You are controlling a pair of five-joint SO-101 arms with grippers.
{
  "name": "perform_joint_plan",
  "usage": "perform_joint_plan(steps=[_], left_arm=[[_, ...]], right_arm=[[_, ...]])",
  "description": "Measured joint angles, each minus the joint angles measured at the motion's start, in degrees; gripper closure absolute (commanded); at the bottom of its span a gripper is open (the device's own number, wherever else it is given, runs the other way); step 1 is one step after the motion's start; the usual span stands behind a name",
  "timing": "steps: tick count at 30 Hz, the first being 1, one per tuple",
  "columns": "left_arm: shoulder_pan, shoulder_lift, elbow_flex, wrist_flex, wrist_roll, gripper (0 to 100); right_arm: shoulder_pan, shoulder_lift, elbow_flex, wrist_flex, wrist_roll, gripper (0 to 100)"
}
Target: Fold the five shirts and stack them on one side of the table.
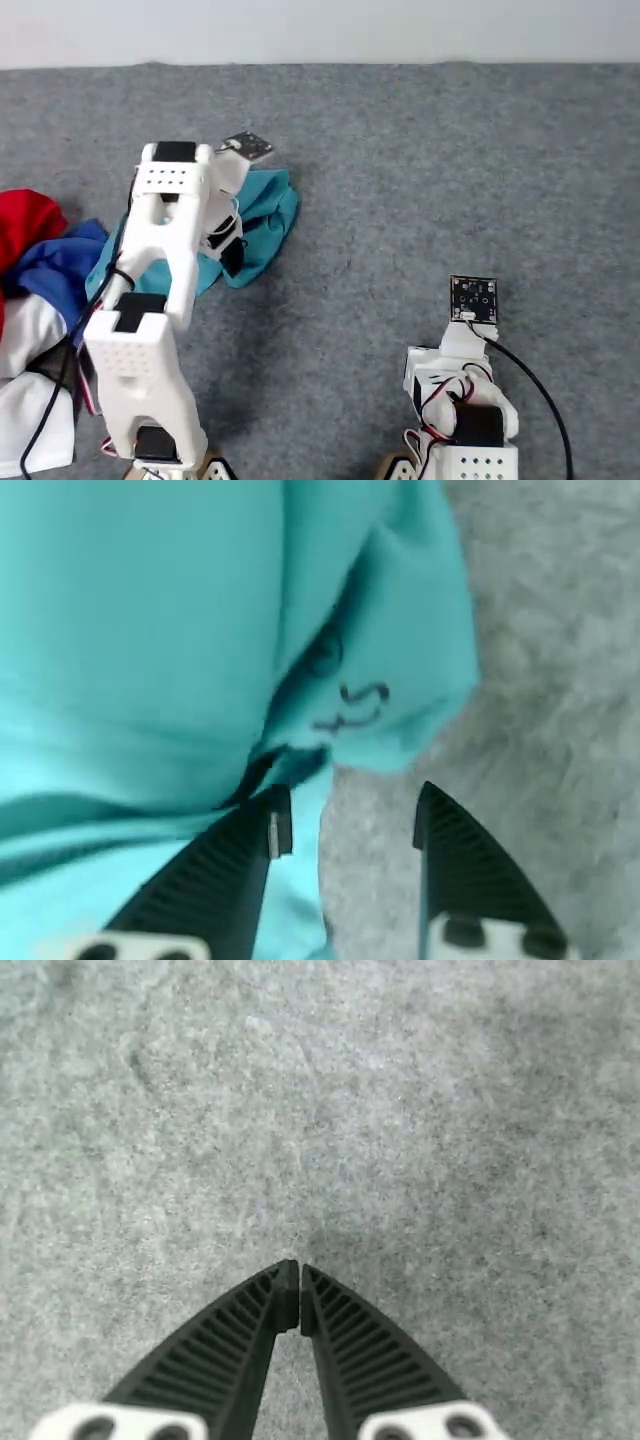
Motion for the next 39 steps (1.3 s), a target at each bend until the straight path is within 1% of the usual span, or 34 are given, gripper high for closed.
perform_joint_plan(steps=[4,9,14,18,24,30,39], left_arm=[[-1.49,2.11,0.00,-2.29,0.79,80],[-2.81,2.29,0.00,-2.73,1.49,80],[-3.69,2.29,-2.73,0.62,1.58,80],[-4.04,2.29,-4.13,1.67,1.58,80],[-4.04,2.37,-9.05,7.12,1.58,80],[-5.27,2.37,-9.76,7.38,1.58,80],[-5.19,2.81,-8.62,7.38,1.58,80]], right_arm=[[0.00,0.00,0.00,0.00,0.00,99.0],[0.00,0.00,0.00,0.00,0.00,99.0],[0.00,0.00,0.00,0.00,0.00,99.0],[0.00,0.00,0.00,0.00,0.00,99.0],[0.00,0.00,0.00,0.00,0.00,99.0],[0.00,0.00,0.00,0.00,0.00,99.0],[0.00,0.00,0.00,0.00,0.00,99.0]])
